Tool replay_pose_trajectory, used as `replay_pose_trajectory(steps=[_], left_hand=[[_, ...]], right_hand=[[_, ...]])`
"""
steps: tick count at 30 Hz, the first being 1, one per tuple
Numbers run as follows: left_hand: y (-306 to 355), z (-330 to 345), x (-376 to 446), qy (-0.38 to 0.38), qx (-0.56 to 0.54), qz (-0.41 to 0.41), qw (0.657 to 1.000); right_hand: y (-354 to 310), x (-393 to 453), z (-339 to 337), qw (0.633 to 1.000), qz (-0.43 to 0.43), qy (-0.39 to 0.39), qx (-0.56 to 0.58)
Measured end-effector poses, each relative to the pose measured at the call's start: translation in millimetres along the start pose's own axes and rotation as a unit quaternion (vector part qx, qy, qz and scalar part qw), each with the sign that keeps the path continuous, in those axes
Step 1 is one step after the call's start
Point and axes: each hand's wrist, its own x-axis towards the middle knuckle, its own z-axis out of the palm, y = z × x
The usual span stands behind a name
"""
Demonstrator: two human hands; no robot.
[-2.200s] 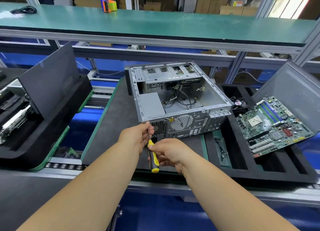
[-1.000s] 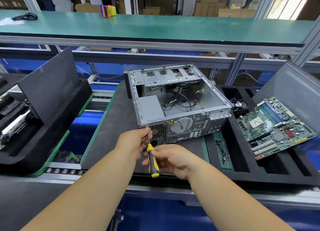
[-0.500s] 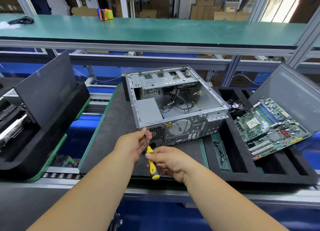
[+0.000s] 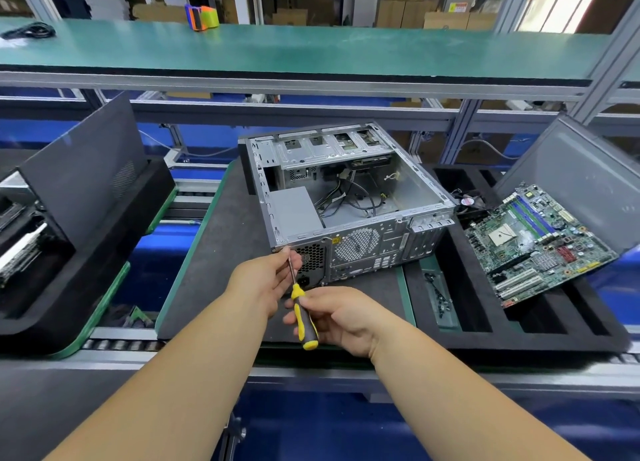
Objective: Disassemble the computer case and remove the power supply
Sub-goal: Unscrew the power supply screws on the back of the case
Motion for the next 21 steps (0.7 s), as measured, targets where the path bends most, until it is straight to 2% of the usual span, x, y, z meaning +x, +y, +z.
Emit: replay_pose_trajectory(steps=[12, 16, 21], left_hand=[[0, -3, 0, -0.007, 0.003, 0.003, 1.0], [-1, -1, 1, 0.004, 0.013, 0.002, 1.0], [-1, 0, 1, 0.007, 0.054, -0.016, 0.998]], right_hand=[[14, 15, 13, 0.987, -0.059, 0.124, -0.078], [13, 15, 16, 0.993, -0.032, 0.088, -0.07], [5, 6, 11, 0.999, 0.015, 0.008, 0.047]])
